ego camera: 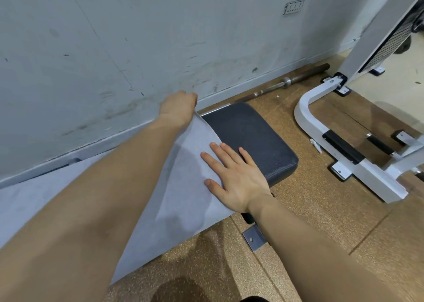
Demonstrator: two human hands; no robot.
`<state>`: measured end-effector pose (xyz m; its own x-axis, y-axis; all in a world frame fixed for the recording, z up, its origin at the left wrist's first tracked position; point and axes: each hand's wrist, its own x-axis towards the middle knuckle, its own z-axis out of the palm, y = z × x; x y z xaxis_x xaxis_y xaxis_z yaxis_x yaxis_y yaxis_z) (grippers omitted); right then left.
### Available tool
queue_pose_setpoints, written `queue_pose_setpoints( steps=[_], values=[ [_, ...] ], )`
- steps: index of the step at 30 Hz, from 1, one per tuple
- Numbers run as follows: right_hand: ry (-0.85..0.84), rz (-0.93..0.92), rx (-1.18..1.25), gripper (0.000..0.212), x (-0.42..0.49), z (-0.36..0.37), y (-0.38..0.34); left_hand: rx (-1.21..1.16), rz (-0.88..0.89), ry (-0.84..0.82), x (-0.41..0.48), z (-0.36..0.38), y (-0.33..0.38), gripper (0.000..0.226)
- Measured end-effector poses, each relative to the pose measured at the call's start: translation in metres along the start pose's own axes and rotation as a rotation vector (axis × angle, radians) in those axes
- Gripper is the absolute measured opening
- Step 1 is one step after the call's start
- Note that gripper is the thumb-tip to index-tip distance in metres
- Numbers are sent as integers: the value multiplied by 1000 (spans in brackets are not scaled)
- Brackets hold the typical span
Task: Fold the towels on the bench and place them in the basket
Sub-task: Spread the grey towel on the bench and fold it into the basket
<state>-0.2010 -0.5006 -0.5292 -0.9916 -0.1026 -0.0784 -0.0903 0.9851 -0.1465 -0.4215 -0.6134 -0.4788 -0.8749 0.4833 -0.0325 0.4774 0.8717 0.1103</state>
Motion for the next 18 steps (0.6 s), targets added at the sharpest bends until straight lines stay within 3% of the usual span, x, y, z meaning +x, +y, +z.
queue_pose_setpoints(
  steps=[3,6,9,15,18],
  values=[
    [-6,-1,-6,65,0,0,0,-272,-89,-38,-16,22,-6,50],
    [-27,-2,-15,65,0,-1,-1,-391,-116,54,-57,28,-17,53],
    [-85,4,-28,65,1,-5,0,-357,-107,120,-121,26,-32,51],
    [-279,61,-49,64,5,-30,-16,-285,-204,49,-247,12,-84,53],
    [-234,73,-151,59,3,-49,-47,-228,-309,58,-305,11,-118,54]
  ],
)
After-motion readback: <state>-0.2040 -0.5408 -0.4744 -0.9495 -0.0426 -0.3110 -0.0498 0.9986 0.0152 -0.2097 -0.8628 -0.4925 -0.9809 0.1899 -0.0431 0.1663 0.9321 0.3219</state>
